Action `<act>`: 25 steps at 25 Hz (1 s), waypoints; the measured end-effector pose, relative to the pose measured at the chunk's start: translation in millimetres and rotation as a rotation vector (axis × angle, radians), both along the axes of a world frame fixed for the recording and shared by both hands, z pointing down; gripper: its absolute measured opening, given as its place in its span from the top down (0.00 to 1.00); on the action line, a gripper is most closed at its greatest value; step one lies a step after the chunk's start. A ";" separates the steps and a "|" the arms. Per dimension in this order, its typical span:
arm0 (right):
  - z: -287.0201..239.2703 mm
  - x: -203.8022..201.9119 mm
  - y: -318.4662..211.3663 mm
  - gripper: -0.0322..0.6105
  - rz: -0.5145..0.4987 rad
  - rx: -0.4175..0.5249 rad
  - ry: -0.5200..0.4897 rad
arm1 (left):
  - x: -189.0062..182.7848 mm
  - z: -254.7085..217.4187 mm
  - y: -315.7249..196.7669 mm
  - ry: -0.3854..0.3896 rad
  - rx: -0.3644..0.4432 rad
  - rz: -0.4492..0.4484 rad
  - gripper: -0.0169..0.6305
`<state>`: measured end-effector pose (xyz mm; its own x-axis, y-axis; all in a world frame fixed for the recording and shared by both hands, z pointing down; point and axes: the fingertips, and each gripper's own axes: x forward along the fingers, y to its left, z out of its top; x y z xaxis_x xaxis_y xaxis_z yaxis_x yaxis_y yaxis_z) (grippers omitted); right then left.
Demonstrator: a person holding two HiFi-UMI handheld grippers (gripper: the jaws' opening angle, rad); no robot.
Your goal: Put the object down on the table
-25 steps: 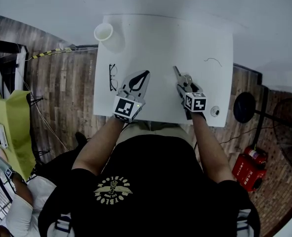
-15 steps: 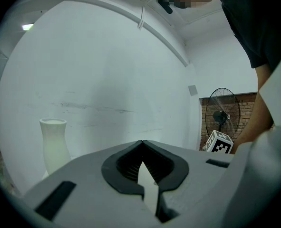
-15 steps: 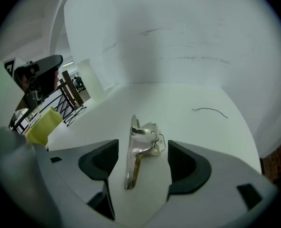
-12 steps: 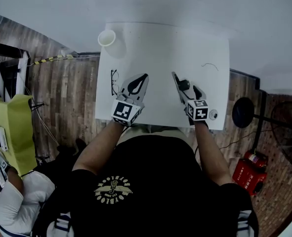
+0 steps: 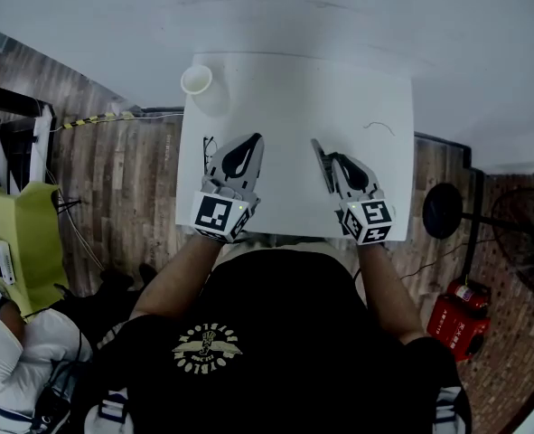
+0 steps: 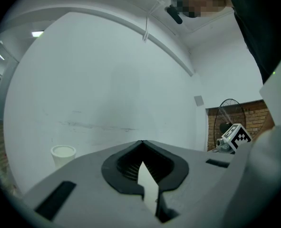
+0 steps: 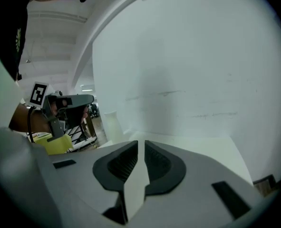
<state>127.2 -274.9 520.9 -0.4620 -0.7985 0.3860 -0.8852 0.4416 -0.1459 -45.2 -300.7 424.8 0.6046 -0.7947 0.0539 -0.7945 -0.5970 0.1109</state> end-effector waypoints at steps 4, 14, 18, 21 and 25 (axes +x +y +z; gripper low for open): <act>-41.1 -6.1 -1.1 0.95 0.008 0.084 -0.028 | -2.0 -21.5 0.1 0.007 0.029 -0.006 0.96; -132.7 -13.5 -5.2 0.95 0.013 0.211 -0.041 | -7.2 -71.2 -1.9 0.004 0.078 -0.006 0.96; -168.7 -16.7 -3.7 0.95 0.010 0.254 -0.103 | -9.3 -89.4 2.4 -0.003 0.080 0.004 0.96; -186.7 -17.4 -4.3 0.95 0.014 0.283 -0.096 | -8.4 -99.8 2.5 -0.014 0.093 0.018 0.96; -193.7 -18.0 -4.0 0.95 0.017 0.294 -0.078 | -9.6 -102.7 0.1 -0.020 0.094 0.023 0.96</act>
<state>109.2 -278.9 327.3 -0.4668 -0.8786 0.1010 -0.8840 0.4602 -0.0824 -54.7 -300.7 322.1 0.6219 -0.7830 -0.0076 -0.7823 -0.6217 0.0379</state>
